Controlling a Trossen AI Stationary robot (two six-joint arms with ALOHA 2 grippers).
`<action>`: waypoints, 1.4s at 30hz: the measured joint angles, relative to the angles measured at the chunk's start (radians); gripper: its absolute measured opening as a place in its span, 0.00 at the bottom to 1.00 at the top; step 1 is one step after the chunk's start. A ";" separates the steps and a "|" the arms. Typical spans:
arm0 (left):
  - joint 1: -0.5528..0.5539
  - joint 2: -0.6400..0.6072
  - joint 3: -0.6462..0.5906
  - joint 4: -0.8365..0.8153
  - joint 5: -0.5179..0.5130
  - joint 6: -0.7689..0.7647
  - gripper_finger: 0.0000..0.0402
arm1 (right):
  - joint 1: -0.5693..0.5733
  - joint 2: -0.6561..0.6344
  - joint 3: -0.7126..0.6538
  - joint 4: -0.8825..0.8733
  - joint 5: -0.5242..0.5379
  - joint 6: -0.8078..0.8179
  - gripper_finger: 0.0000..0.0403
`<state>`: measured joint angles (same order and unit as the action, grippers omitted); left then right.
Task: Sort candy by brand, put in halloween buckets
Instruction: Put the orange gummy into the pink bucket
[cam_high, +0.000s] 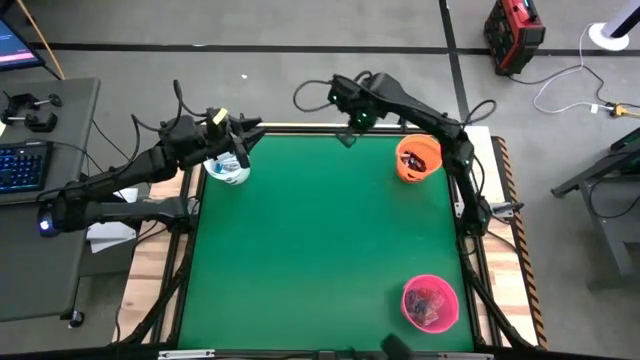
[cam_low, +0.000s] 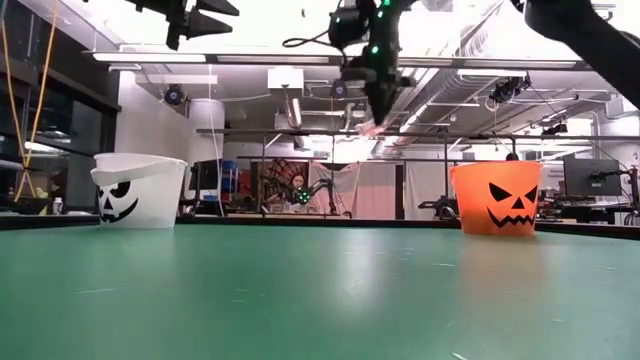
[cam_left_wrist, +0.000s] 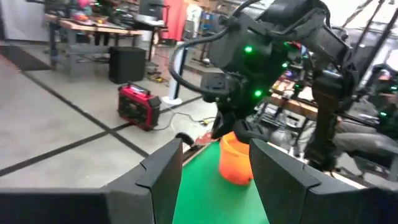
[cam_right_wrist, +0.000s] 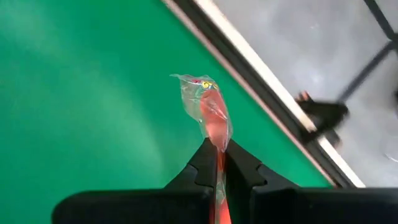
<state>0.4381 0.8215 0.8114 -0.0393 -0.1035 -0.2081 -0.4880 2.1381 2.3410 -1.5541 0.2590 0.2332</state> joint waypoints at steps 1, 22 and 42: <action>0.000 0.000 0.000 0.001 0.014 0.001 0.43 | 0.014 -0.011 -0.002 -0.024 0.013 0.015 0.00; 0.000 0.000 0.000 0.005 0.130 0.023 0.43 | 0.707 -0.972 -1.134 0.251 -0.205 1.116 0.00; -0.328 0.179 -0.001 0.274 -0.024 -0.279 0.43 | 1.419 -1.056 -1.526 0.879 -0.292 1.474 0.00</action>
<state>0.1102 1.0009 0.8108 0.2344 -0.1272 -0.4873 0.9311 1.0818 0.8154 -0.6750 -0.0331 1.7073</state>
